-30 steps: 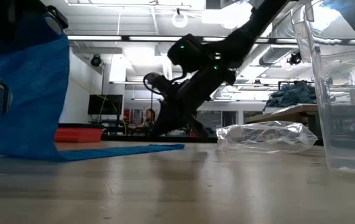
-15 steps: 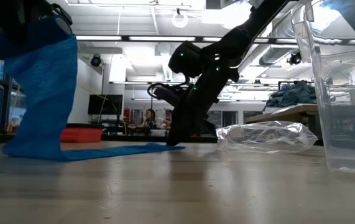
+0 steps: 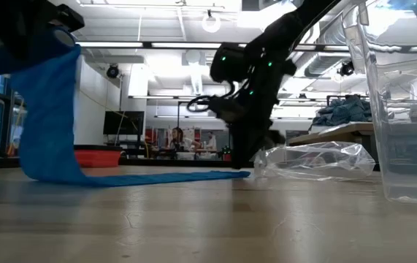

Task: Roll bandage
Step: Roll the blue bandage

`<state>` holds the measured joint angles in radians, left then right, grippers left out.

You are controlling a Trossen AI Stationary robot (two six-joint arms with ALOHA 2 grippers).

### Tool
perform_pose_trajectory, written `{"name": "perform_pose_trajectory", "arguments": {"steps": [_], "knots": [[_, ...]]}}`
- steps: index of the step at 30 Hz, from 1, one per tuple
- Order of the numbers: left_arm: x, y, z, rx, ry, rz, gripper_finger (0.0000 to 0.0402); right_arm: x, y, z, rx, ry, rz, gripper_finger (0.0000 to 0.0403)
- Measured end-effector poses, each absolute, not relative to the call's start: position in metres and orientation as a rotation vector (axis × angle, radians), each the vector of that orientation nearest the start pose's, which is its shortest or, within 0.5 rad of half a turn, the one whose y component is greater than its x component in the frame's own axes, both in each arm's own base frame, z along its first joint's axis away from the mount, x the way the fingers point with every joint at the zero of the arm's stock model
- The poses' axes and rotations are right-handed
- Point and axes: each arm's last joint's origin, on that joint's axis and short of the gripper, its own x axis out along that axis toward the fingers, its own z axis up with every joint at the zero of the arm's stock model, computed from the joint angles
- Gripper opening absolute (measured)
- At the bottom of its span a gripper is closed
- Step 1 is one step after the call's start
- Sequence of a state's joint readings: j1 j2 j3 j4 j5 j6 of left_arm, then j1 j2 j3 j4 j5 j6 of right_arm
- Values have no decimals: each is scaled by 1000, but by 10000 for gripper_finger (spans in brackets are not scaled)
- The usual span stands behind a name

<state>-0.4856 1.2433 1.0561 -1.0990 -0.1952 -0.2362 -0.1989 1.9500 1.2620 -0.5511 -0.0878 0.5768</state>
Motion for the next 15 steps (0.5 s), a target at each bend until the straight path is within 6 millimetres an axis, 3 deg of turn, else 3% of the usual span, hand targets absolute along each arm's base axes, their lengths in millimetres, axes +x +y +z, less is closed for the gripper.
{"name": "perform_pose_trajectory", "arguments": {"steps": [6,12,15], "knots": [[186,-72,284,426,1198,-85,27,352,-71,162,601,1278,-490,0],[184,-59,289,398,1194,-74,37,362,-71,196,674,1049,-343,0],[184,-59,290,396,1190,-74,35,370,-68,189,738,1028,-303,0]]}}
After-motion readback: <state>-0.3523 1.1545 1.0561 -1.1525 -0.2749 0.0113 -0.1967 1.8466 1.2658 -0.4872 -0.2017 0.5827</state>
